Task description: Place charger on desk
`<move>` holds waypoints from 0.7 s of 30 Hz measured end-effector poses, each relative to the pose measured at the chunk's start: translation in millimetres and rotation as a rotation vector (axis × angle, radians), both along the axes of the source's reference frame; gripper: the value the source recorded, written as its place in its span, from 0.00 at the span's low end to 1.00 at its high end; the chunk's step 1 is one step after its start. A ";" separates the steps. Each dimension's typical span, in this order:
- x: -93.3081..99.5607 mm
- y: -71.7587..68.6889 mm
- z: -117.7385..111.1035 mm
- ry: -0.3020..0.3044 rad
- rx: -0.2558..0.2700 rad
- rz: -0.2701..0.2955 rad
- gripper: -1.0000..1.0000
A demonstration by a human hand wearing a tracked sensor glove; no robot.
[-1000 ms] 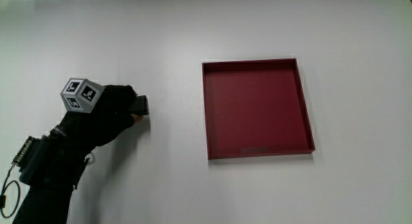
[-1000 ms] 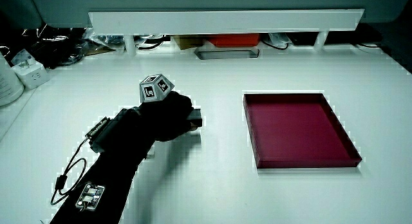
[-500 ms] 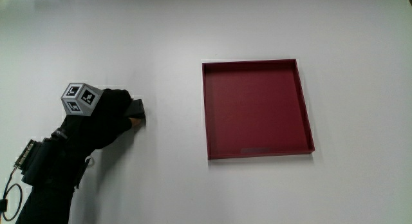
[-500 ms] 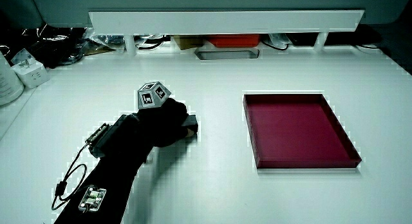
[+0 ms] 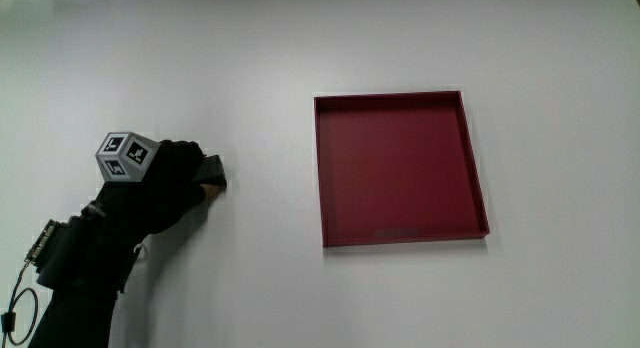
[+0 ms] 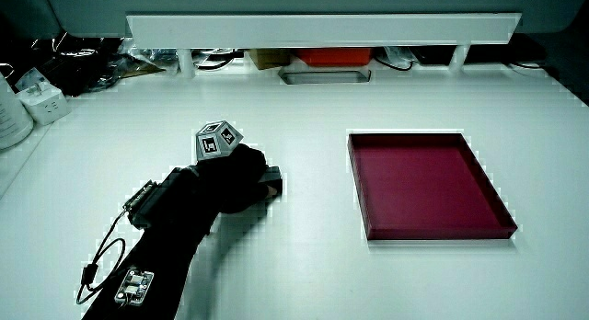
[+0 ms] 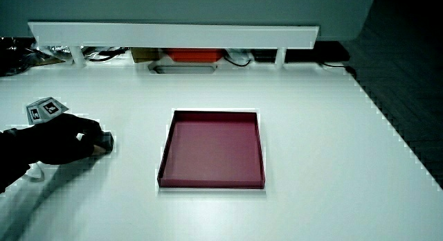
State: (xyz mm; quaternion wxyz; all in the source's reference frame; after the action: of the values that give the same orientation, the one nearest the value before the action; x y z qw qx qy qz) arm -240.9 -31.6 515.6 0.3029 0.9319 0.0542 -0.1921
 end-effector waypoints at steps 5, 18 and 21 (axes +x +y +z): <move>-1.7 3.1 0.8 0.013 -0.004 -0.012 0.34; -16.7 20.9 -32.2 0.055 0.022 -0.055 0.05; -5.2 32.3 -60.0 -0.020 -0.001 -0.004 0.00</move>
State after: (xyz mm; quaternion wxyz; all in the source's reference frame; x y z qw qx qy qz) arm -246.2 0.7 455.6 0.3034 0.9338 0.0491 -0.1834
